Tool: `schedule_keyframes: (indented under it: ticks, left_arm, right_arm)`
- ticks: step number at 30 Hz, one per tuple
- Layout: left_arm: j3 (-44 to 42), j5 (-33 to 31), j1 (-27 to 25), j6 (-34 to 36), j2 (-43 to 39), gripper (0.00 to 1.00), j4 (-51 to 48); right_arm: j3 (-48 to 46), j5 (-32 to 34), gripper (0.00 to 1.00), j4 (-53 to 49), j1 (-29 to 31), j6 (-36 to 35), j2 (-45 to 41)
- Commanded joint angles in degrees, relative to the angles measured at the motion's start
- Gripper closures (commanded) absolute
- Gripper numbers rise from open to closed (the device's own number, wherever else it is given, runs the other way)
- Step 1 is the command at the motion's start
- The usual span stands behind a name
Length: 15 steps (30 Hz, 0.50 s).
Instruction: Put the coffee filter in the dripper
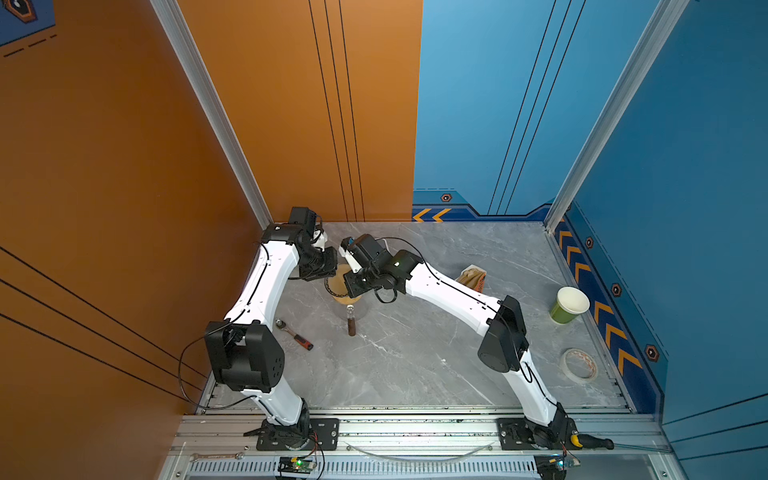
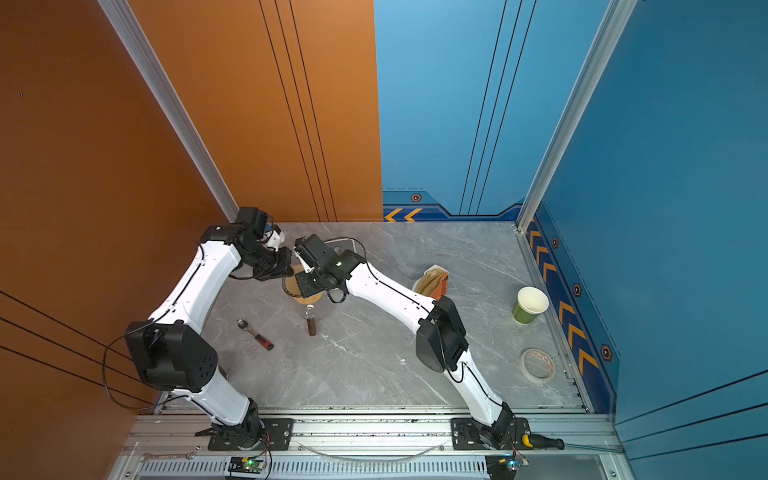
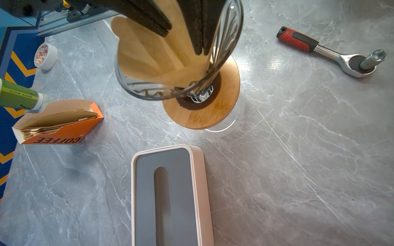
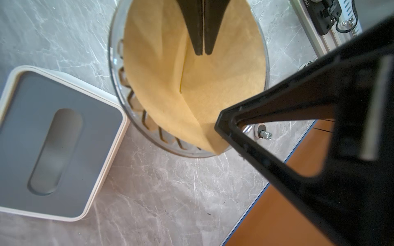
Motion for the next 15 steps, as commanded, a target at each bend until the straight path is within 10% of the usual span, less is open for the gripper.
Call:
schedule_keyframes:
  ticks: [1,15]
  left_arm:
    - [1.2,-1.1,0.7,-0.2,1.7,0.99,-0.5]
    - [1.7,-1.6,0.1,-0.5,2.8,0.99,-0.5]
  right_arm:
    - [2.1,1.6,1.0,-3.8,0.2,-1.9,0.2]
    - [7.0,-1.6,1.0,-9.3,0.4,-4.8,3.2]
